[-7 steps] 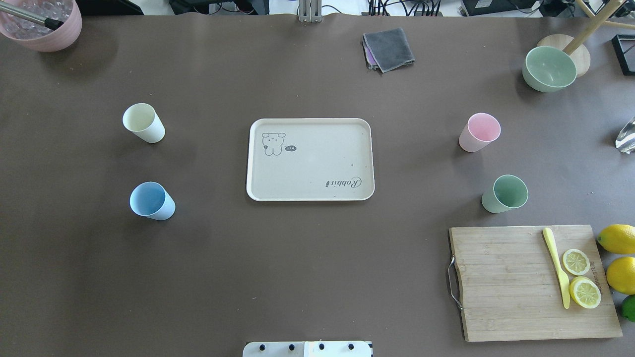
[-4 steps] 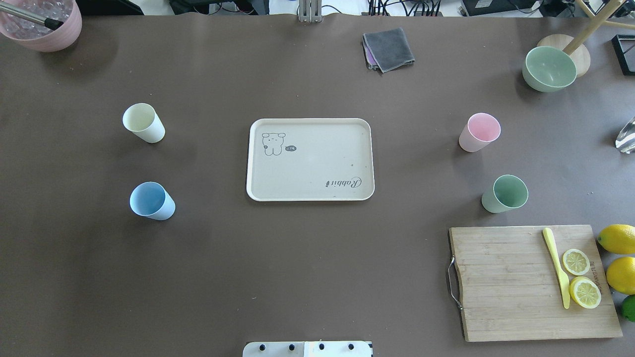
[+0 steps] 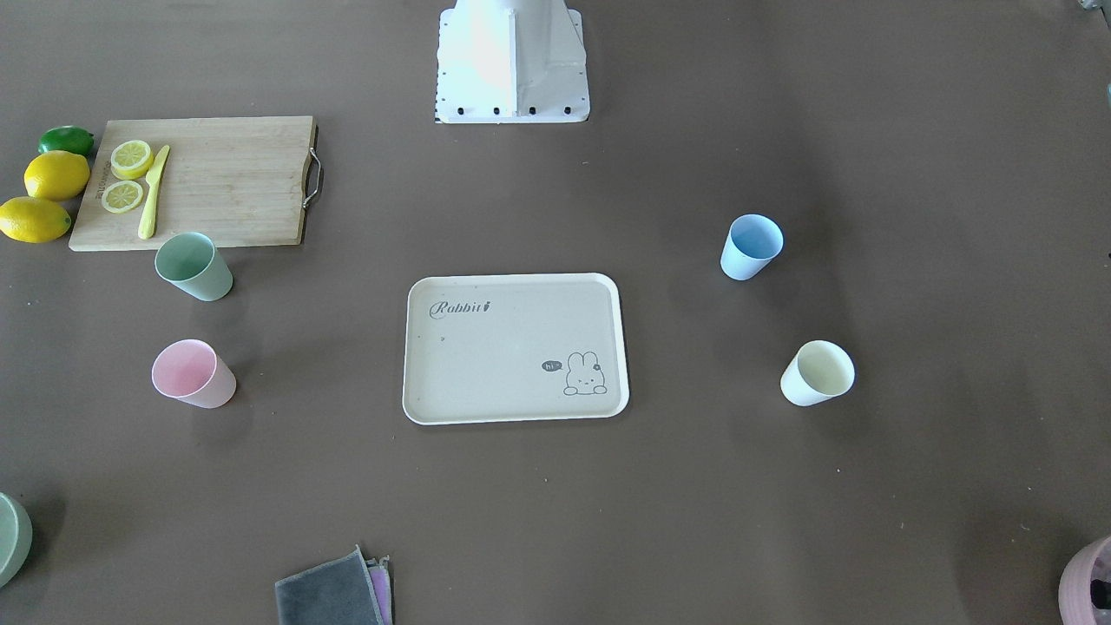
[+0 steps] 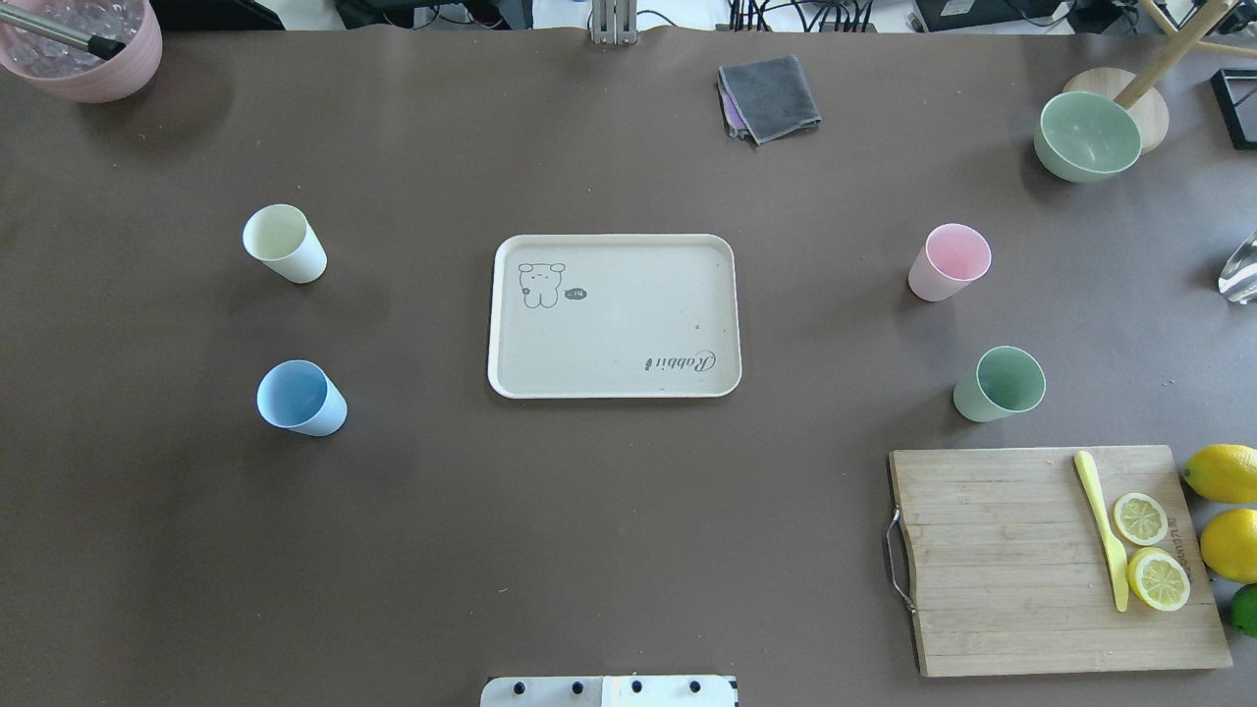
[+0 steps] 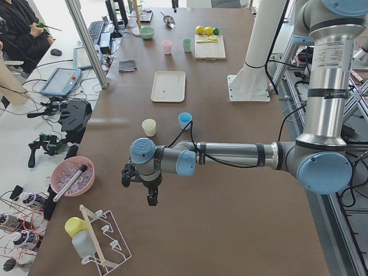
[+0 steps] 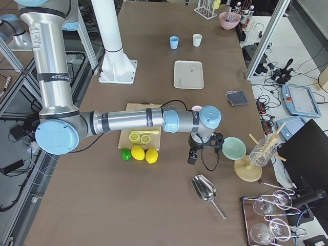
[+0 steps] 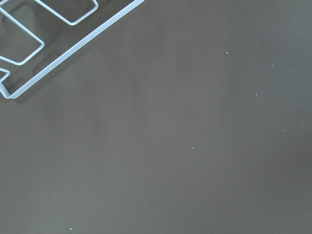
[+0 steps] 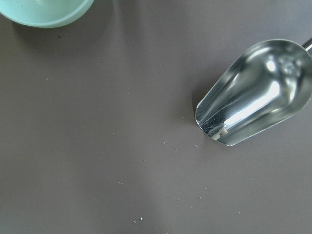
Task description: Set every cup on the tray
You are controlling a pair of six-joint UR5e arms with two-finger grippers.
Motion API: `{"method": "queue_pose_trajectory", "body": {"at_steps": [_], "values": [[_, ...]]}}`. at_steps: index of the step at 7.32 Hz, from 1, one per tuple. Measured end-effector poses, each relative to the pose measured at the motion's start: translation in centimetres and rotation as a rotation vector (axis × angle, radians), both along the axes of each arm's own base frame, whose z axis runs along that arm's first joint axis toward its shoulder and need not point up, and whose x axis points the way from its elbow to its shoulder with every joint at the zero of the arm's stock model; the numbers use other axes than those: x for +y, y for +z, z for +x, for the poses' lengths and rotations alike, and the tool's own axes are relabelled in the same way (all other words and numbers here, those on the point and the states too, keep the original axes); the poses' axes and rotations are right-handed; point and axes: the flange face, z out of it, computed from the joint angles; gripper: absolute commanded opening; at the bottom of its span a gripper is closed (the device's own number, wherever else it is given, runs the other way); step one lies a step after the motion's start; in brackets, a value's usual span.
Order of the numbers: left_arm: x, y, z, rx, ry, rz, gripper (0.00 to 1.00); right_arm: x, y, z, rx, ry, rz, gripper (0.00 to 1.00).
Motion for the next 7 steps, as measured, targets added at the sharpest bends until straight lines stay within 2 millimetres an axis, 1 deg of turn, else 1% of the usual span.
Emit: {"method": "queue_pose_trajectory", "body": {"at_steps": [2, 4, 7], "values": [[-0.1, -0.2, 0.0, 0.002, -0.001, 0.003, 0.98, 0.0, -0.6, -0.2, 0.012, -0.005, 0.016, 1.0], [-0.1, -0.8, 0.0, 0.009, 0.0, 0.013, 0.98, 0.3, -1.6, -0.2, 0.017, -0.008, 0.042, 1.0], [0.0, -0.9, 0.0, 0.006, -0.002, 0.016, 0.98, 0.9, -1.7, -0.4, 0.011, -0.012, 0.043, 1.0]]}}
